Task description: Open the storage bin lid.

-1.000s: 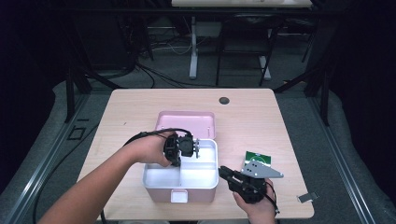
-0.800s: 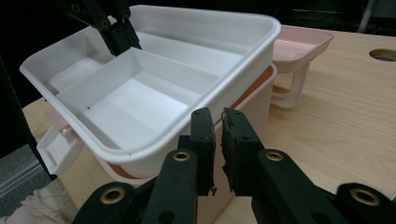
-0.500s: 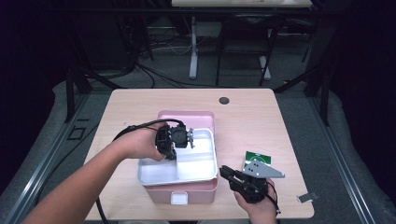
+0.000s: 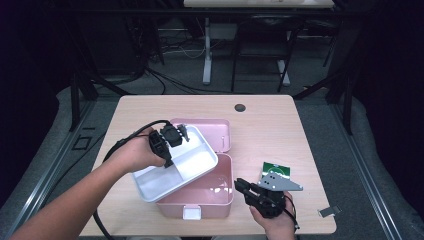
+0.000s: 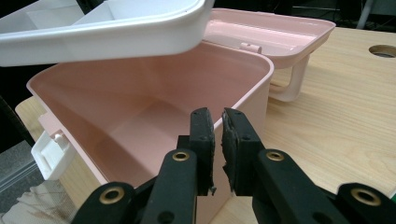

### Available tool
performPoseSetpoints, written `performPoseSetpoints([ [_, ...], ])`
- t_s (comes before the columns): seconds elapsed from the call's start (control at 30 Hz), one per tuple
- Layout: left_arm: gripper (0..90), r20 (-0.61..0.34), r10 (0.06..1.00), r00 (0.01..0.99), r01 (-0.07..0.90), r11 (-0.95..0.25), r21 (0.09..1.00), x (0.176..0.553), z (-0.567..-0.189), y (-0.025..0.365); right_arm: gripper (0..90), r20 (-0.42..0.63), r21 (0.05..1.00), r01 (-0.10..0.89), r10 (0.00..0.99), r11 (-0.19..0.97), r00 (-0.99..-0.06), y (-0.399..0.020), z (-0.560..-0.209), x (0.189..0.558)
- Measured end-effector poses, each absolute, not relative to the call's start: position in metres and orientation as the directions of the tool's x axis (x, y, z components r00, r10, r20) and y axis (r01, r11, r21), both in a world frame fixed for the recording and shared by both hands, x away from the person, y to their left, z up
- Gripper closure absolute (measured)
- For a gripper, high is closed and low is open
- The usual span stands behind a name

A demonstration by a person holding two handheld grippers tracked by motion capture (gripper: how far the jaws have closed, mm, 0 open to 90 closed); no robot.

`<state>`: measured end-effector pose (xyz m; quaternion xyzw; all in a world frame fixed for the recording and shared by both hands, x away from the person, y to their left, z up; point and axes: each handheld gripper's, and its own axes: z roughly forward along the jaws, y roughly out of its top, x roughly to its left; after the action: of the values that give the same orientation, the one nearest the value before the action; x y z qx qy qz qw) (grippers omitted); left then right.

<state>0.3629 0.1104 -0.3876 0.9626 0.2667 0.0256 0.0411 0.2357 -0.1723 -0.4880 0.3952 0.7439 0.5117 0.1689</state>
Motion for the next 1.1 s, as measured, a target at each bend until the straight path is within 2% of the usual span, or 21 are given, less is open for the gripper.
performPoseSetpoints([
  [0.73, 89.1, 0.035, 0.709, 0.705, 0.703, -0.704, 0.095, 0.377, -0.400, 0.232, 81.8, 0.152, 0.894, 0.416, 0.762, 0.165, -0.630, -0.169, -0.489, 0.236],
  [1.1, 89.1, 0.028, 0.751, 0.659, 0.746, -0.659, 0.097, 0.375, -0.406, 0.264, 81.7, 0.149, 0.893, 0.417, 0.762, 0.171, -0.631, -0.169, -0.490, 0.236],
])
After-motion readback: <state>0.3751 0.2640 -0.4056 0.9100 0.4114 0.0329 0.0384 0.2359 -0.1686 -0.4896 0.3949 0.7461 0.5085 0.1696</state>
